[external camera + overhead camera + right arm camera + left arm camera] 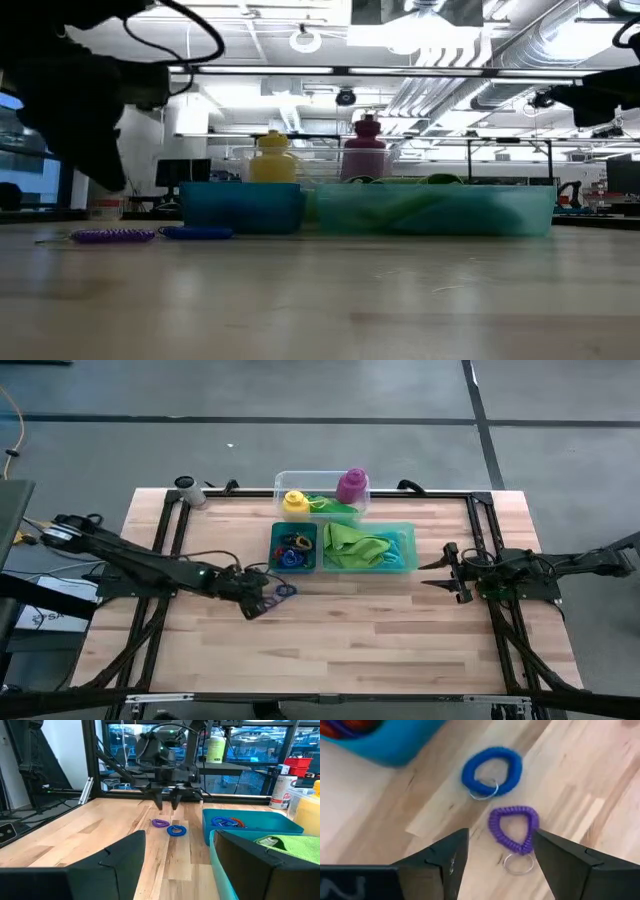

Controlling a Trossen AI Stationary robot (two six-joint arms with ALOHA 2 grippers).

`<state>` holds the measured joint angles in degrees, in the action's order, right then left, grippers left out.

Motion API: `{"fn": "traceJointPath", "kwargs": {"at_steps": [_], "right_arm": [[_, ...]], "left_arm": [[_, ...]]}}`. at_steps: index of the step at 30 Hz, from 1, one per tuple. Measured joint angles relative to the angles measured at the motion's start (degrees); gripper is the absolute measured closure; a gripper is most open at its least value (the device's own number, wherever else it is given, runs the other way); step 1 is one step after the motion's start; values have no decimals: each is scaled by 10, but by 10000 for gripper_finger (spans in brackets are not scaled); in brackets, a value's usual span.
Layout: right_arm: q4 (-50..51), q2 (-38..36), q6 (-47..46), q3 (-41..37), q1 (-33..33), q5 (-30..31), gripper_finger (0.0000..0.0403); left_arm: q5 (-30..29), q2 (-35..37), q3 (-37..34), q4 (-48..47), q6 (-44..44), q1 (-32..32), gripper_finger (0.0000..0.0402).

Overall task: Pick & Place Sports Items
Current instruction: Put the purple spring keychain into the blue bin

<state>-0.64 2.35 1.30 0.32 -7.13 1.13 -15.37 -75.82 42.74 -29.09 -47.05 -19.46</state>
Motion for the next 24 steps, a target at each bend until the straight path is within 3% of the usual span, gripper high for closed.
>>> {"fn": "traceJointPath", "kwargs": {"at_steps": [24], "right_arm": [[0, 0, 0, 0, 0, 0, 214]], "left_arm": [[18, -99, 0, 31, -9, 0, 225]]}}
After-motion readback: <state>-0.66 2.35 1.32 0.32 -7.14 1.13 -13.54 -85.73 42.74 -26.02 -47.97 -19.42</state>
